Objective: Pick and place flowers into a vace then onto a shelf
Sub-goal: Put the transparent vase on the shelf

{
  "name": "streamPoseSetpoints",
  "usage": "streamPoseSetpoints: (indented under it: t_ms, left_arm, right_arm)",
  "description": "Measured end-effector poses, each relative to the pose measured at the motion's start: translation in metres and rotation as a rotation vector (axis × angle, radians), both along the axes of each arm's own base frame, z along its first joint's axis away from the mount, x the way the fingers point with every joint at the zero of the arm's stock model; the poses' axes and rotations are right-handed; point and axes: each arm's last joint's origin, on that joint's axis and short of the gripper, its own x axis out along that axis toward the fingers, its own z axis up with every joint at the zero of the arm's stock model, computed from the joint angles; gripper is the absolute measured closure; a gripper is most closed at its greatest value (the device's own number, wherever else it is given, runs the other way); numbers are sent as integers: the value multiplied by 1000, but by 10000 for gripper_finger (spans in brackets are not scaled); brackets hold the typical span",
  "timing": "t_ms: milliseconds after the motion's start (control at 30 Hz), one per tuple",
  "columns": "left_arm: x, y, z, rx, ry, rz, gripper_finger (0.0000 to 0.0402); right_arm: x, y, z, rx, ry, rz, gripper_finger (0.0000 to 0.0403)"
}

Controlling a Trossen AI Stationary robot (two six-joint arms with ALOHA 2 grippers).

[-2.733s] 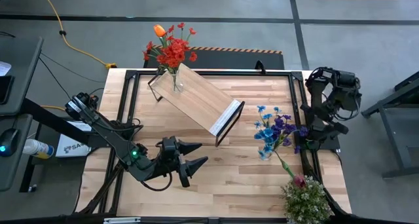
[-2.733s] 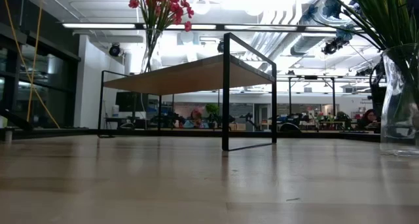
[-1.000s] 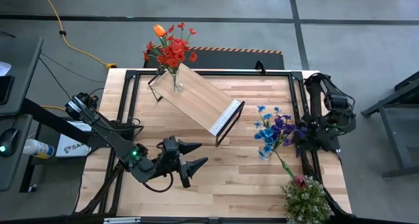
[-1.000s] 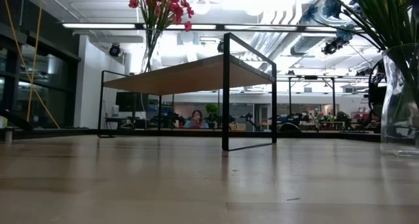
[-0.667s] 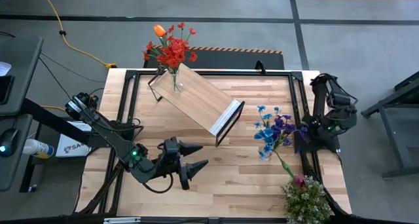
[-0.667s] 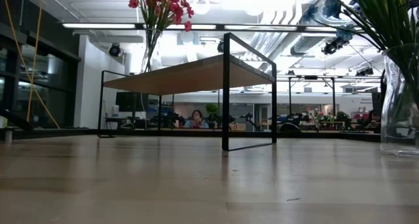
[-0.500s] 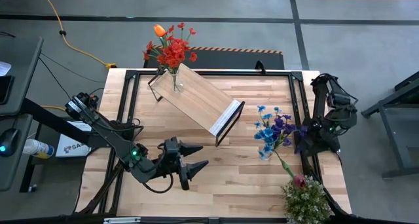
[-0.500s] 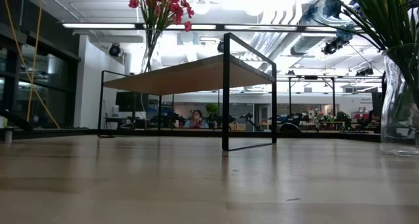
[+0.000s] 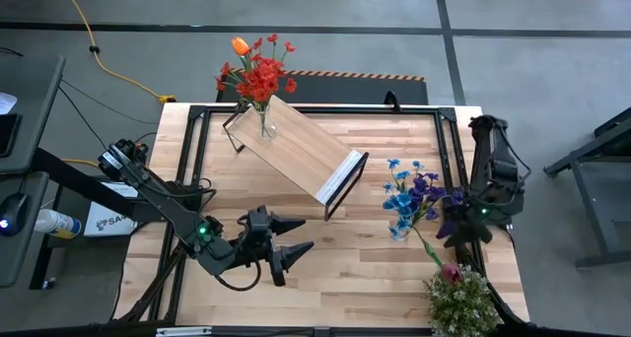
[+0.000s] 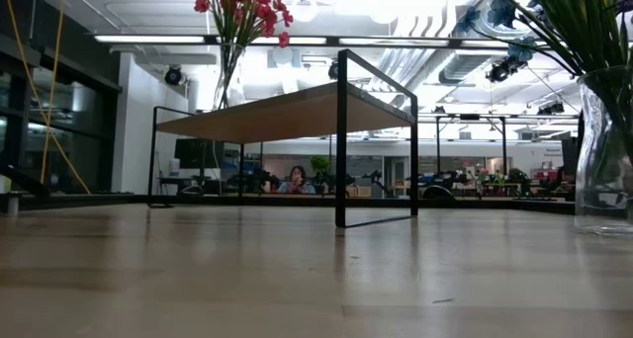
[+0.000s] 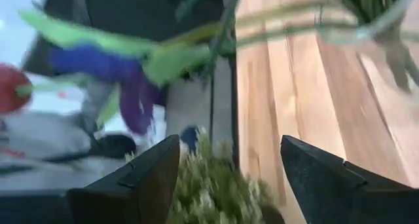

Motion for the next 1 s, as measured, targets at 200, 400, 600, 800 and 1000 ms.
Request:
streamPoseSetpoints:
  t_ms: [200, 400, 600, 800, 1000]
  left_arm:
    - [0, 0, 0, 12, 4, -1, 64]
    - [0, -1, 0, 11, 6, -50, 64]
    - [1, -3, 0, 9, 7, -91, 64]
    - [1, -3, 0, 8, 8, -112, 64]
    - [1, -3, 0, 8, 8, -112, 64]
  right_arm:
    - [8, 4, -15, -30, -54, -137, 148]
    - [16, 3, -36, -102, -11, -213, 146]
    - [18, -4, -38, -194, 12, -239, 146]
    - [16, -11, -40, -308, 29, -257, 146]
    - [17, -12, -41, -395, -17, -215, 146]
